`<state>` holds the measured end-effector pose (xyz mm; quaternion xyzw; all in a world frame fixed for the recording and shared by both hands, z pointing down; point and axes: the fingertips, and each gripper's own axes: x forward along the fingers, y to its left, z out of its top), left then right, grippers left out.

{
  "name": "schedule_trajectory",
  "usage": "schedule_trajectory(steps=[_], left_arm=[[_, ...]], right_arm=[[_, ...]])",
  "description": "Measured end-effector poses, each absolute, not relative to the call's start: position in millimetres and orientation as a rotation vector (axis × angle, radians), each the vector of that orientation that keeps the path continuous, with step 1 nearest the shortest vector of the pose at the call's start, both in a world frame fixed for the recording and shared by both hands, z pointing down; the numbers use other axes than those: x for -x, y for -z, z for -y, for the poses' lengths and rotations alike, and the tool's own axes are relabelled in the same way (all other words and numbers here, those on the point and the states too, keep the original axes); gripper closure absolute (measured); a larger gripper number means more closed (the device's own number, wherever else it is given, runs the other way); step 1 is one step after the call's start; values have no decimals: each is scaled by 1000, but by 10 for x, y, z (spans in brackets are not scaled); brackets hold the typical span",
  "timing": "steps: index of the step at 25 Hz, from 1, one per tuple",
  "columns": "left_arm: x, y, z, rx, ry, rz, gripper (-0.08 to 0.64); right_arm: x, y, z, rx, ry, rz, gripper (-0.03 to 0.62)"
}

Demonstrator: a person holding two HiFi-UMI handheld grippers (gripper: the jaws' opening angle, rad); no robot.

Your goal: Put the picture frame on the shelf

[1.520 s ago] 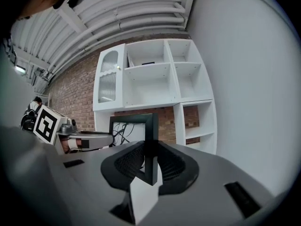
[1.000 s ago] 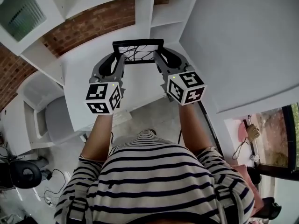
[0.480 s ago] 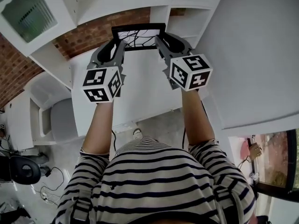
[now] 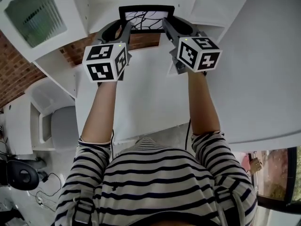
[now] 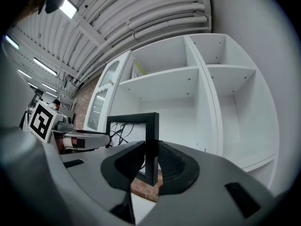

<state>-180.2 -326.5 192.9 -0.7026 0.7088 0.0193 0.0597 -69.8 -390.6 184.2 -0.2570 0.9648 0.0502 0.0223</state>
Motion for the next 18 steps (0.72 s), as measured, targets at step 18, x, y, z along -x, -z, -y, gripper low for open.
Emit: schedule_trajectory(steps=[18], left_arm=[[2298, -1970, 3931, 1982, -1, -2332, 456]], right_arm=[[1285, -1885, 4673, 681, -111, -3054, 518]])
